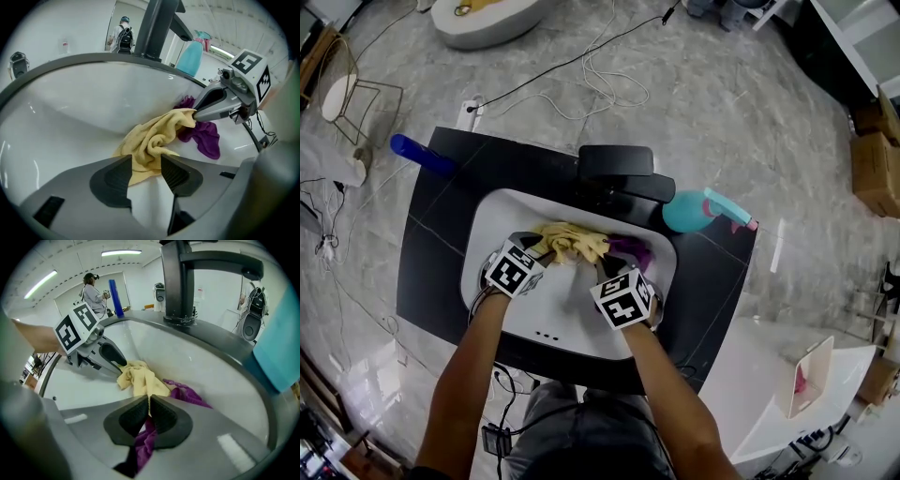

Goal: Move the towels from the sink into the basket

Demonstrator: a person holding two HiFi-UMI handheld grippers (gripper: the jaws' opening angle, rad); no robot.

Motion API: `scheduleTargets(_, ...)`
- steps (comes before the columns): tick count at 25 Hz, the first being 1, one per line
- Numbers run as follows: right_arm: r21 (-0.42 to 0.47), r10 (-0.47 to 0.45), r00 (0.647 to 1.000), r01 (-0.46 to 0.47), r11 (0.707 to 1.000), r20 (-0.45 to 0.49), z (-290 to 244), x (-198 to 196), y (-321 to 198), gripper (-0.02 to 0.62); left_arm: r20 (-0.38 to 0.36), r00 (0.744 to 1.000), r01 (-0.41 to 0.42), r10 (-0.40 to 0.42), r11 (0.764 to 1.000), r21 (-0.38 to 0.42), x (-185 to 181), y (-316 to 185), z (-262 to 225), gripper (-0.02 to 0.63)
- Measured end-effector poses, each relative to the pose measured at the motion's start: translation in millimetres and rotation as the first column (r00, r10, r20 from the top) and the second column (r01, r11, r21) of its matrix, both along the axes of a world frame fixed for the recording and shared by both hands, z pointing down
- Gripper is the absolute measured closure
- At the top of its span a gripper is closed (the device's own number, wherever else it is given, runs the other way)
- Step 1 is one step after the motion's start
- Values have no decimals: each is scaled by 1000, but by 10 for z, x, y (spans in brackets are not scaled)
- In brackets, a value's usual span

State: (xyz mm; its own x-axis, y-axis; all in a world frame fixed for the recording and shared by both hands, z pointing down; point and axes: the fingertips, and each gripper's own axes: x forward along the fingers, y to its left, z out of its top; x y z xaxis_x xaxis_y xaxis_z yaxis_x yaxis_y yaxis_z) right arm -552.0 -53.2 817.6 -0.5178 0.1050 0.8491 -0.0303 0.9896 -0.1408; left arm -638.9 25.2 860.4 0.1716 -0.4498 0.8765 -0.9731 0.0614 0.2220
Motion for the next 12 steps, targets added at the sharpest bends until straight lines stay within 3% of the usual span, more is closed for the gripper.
scheduleTargets(2,0,3,1000,-3,1000,-5,24,10,-5,571,-24,1000,-4,4,1000,18,84,-36,-6,377)
scheduleTargets(7,-3,10,1000,-10,1000,-6,59,29,0,571,0,999,-49,49,998,-27,177,-15,177,351)
scheduleTargets(10,-5,14,1000,-14,1000,-4,70,35,-1,570,54,998,-41,45,997,-61,112,0,228,410)
scheduleTargets(12,-6,16,1000,-16,1000,-2,69,40,-11,571,73,997,-16,21,998,-65,45,3,234,503)
